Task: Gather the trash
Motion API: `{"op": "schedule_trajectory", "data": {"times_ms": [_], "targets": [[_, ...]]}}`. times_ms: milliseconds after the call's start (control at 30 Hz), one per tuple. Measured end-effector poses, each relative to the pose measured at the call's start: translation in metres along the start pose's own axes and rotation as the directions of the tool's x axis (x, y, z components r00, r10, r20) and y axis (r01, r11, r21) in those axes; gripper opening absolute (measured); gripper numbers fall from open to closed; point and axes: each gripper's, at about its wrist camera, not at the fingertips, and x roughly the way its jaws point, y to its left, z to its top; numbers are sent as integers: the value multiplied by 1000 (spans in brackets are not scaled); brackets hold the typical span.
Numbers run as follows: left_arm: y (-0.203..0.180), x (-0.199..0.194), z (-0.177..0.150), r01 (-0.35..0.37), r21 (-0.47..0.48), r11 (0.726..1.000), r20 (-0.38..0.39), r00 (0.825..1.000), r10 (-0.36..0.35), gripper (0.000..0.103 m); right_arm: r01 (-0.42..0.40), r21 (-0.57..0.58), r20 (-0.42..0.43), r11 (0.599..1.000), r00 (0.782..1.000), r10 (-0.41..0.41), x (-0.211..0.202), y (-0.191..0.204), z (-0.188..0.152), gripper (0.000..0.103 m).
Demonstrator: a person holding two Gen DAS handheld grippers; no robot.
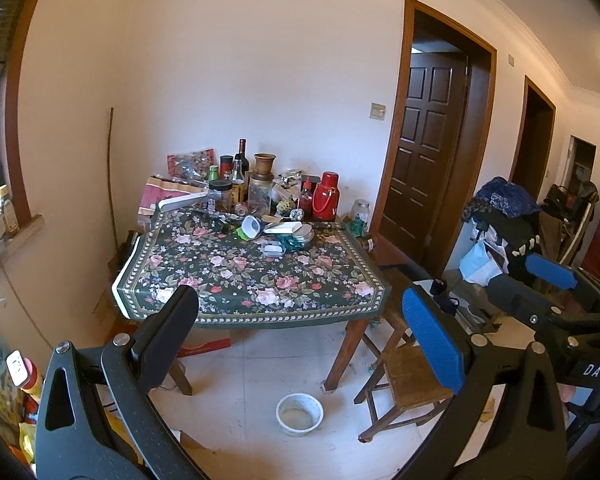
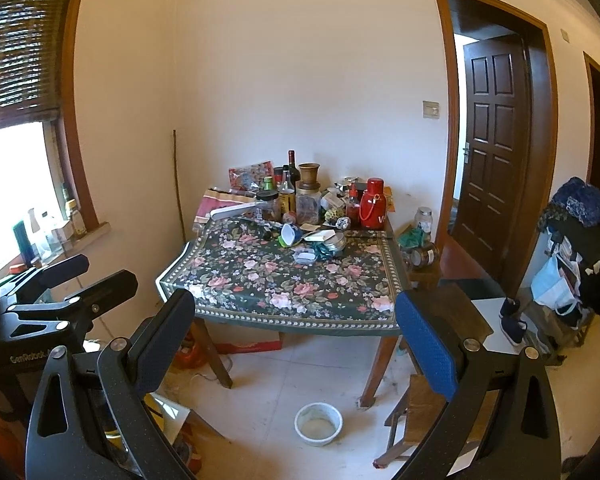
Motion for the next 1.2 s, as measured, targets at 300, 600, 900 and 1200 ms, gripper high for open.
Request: {"op": "schedule_trajectory", "data": {"times_ms": [300, 600, 900, 1200], "targets": [[14, 20, 4, 1, 9, 1000, -7, 1000, -1, 103, 30, 4, -20, 1000, 999, -30, 21, 14, 8, 99], [25, 70, 29, -25, 1, 1000, 1, 1000, 25, 103, 49, -8, -2, 999, 999, -49, 54, 6, 27, 99], [19, 165, 67, -87, -39, 995, -14, 996, 87, 103, 0, -6, -3, 1000, 1000, 0, 122, -38, 54, 99], [7, 264, 106, -152, -118, 981, -54, 988, 147, 103, -63, -37, -43, 997, 997, 62, 196, -97, 98, 99]]}}
